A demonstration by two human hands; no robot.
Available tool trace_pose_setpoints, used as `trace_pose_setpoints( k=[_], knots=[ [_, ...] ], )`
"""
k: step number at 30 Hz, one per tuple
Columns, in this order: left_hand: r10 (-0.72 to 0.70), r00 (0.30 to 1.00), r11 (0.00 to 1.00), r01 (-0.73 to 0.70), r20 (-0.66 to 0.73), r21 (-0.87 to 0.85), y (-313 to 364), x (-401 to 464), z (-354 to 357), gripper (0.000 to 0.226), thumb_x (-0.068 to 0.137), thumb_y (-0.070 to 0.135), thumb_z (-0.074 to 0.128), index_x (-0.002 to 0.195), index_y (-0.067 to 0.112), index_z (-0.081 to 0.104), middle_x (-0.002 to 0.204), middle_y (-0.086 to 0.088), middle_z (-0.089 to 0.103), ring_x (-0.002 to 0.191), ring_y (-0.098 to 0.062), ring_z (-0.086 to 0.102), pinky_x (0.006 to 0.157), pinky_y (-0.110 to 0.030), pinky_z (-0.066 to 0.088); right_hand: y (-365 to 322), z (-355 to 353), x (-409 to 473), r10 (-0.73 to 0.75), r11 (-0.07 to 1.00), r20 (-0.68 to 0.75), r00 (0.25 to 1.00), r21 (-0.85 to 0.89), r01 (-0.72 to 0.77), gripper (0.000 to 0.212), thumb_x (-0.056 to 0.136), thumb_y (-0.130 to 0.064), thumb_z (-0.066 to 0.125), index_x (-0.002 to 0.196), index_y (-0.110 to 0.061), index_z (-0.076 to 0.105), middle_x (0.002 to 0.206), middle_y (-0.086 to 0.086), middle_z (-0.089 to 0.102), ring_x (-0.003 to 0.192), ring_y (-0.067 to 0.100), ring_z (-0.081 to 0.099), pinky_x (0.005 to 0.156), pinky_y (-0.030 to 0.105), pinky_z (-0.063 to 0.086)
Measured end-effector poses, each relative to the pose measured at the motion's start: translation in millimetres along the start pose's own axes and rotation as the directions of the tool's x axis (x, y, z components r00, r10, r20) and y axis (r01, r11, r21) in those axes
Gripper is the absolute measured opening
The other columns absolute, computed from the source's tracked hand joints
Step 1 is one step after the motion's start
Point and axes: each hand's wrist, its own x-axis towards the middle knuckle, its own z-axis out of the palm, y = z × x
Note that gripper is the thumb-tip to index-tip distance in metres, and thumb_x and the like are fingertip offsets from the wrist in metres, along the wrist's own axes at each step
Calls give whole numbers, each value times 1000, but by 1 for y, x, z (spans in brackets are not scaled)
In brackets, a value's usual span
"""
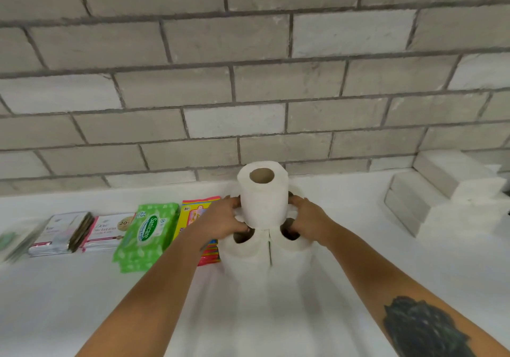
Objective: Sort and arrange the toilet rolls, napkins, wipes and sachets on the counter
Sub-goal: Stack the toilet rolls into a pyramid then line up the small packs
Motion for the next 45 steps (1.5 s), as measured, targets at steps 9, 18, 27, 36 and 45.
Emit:
trace_pose_setpoints(
  k=[9,18,27,36,45],
  knots=[
    [0,1000,999,-1,-21,-47,18,-27,10,51,69,22,77,118,20,62,107,-1,64,98,-15,56,75,-22,37,11,-7,-24,-26,998,23,999,-58,28,63,87,-14,56,144,-28,33,134,9,47,117,29,51,100,36,44],
    [13,1000,995,-15,-13,-96,56,-50,41,59,59,30,78,115,21,64,107,0,64,100,-18,60,75,-20,37,52,-27,-64,-25,999,22,999,-29,26,65,84,-12,54,143,-31,33,134,7,48,118,27,50,102,35,42],
    [35,999,990,-36,-7,-140,103,-52,78,58,59,34,76,114,22,63,108,2,62,97,-13,56,76,-17,35,98,-61,-86,19,1000,-5,1000,-23,-20,64,85,-10,52,142,-31,33,133,6,48,118,27,50,99,34,43],
    [38,998,966,-48,-43,-256,135,-55,99,66,70,22,76,131,24,50,121,9,55,109,-11,51,84,-18,35,129,-86,-94,81,988,-14,997,131,-79,71,82,-12,59,140,-45,34,158,-4,14,137,27,32,105,36,39],
    [-85,996,467,18,-25,-884,103,-87,126,72,73,52,54,139,45,28,150,21,30,136,-6,33,113,-34,28,141,-69,-127,161,536,-207,965,839,91,46,98,-29,42,142,-38,34,146,-7,39,127,12,40,100,29,33]
  ],
)
